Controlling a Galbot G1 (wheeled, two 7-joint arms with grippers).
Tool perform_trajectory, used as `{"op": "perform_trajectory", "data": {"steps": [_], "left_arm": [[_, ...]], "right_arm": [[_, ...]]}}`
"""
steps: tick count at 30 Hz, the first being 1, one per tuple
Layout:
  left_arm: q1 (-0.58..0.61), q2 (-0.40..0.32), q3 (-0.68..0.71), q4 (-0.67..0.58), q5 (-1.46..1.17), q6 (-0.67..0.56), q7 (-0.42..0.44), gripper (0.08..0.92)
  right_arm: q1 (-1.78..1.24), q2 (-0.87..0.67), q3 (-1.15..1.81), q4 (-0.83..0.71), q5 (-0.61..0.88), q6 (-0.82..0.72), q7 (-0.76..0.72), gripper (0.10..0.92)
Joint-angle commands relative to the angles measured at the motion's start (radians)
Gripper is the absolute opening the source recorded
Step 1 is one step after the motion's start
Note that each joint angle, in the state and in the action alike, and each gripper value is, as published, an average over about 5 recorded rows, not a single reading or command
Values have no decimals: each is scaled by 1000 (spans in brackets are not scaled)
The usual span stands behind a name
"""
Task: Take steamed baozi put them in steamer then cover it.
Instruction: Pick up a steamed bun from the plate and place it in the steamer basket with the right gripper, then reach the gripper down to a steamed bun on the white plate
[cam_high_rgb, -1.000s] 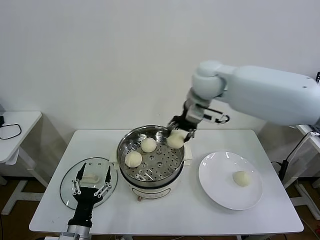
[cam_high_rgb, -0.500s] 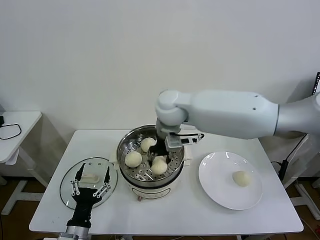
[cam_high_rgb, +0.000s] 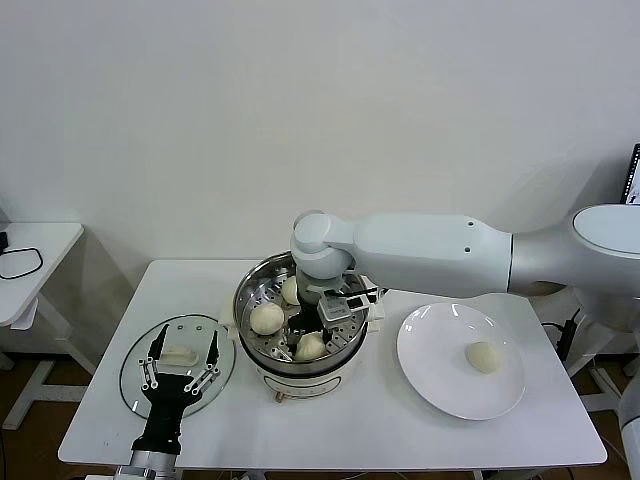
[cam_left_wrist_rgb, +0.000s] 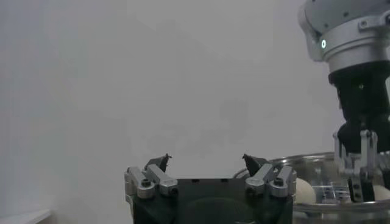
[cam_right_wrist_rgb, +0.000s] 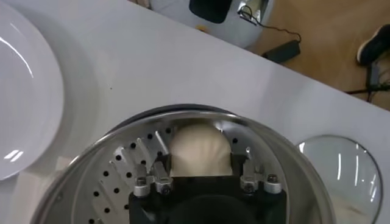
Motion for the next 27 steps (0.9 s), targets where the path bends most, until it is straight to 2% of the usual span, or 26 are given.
{"op": "perform_trajectory", "data": {"steps": [1,6,9,15,18,22,27], "left_arm": [[0,0,-2,4,0,-2,0,823],[0,-1,-3,8,0,-3,0,823],[-1,-1,-2,8,0,-2,0,823],[-6,2,6,7,2,3,1,823],[-7,2,11,5,3,5,1,823],[-10,3,17,8,4,9,1,823],[-15,3,24,4,5,18,1,823]], "right_arm": [[-16,-1,23,-3,-45,-11,8,785],[33,-72,95,8,-12,-37,-18,821],[83,-163,139,0,92,-119,-71,822],[194,-405,107,-95,471,-550,-156,823],[200,-510,85,-186,580,-710,-199,823],[154,-613,39,-261,615,-788,-235,823],[46,-686,-6,-296,587,-810,-227,823]]}}
